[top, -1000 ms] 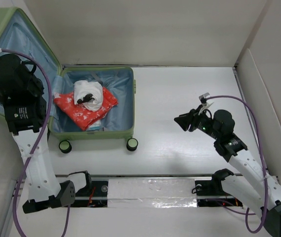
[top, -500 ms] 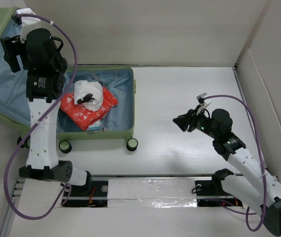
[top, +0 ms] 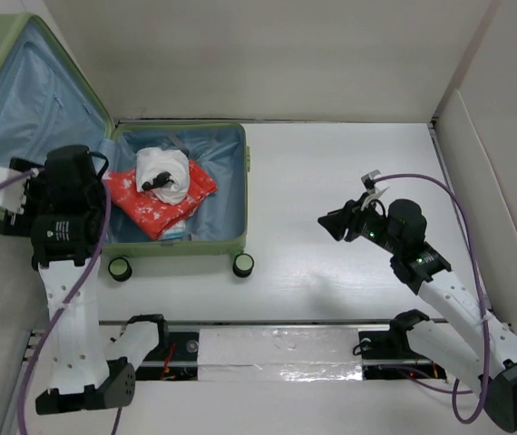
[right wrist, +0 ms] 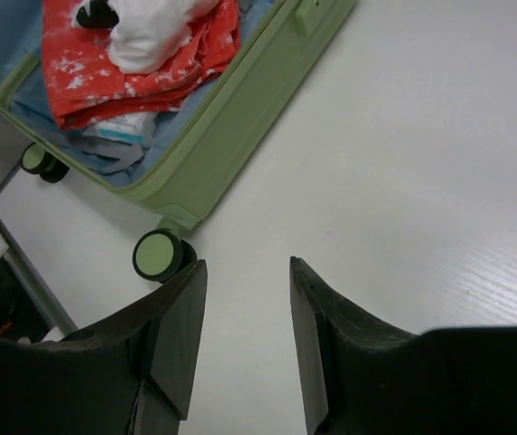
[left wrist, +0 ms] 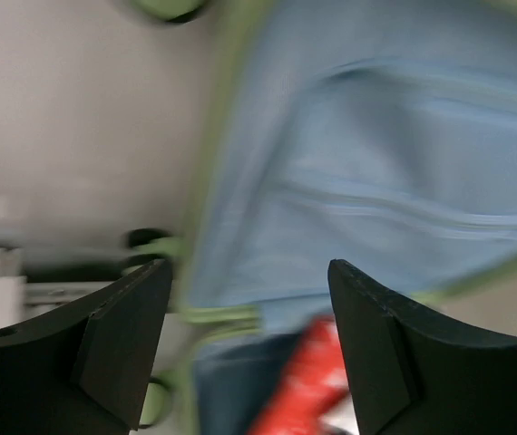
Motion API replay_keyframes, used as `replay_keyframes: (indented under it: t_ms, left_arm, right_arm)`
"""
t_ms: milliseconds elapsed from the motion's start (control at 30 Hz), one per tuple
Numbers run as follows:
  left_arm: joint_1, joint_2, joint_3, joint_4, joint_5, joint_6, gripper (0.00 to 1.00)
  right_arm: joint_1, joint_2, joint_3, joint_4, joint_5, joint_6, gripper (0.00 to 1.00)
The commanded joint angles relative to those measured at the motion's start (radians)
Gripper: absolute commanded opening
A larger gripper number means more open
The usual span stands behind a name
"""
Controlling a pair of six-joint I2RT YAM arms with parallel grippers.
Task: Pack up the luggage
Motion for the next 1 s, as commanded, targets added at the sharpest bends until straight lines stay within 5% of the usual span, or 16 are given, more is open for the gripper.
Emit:
replay_keyframes:
  t_ms: [0, 200, 300, 400, 433, 500, 600, 700, 767, 967]
  left_arm:
    - [0.112, -0.066, -0.198, -0.141, -0.059, -0.254, 0.68]
    - [0.189, -0.181, -0.508, 0.152, -0.085, 0.060, 0.67]
    - [0.189, -0.163, -0.584, 0.216, -0.141, 0.070, 0.68]
    - [0.189, -0.179, -0.582, 0.475, -0.122, 0.308, 0.67]
    - [0.189, -0.178, -0.587, 0.662, -0.113, 0.502, 0.68]
    - [0.189, -0.129, -0.573, 0.762, -0.110, 0.634, 0.68]
    - [0.386, -0.051, -0.475, 0.674, 0.060, 0.569, 0.68]
    - [0.387, -0.066, -0.528, 0.822, 0.106, 0.671, 0.64]
    - [0.387, -0.025, -0.484, 0.723, 0.108, 0.561, 0.62]
    - [0.387, 0.026, -0.481, 0.836, 0.168, 0.625, 0.60]
  right_arm:
    - [0.008, -0.012, 0.039, 0.039, 0.003, -0.015, 0.48]
    - [0.008, -0.039, 0.046, 0.015, 0.009, -0.027, 0.48]
    - [0.008, -0.052, 0.038, 0.024, 0.017, -0.019, 0.48]
    - [0.019, -0.032, 0.039, 0.031, -0.009, -0.021, 0.48]
    - [0.019, -0.017, 0.042, 0.031, -0.021, -0.024, 0.48]
    - [0.019, -0.010, 0.047, 0.028, -0.041, -0.028, 0.48]
    - [0.037, -0.015, 0.044, 0.039, -0.040, -0.025, 0.48]
    - [0.037, -0.012, 0.041, 0.045, -0.032, -0.021, 0.48]
    - [0.048, 0.000, 0.041, 0.060, -0.044, -0.018, 0.48]
    - [0.077, 0.052, 0.053, 0.068, -0.069, -0.032, 0.48]
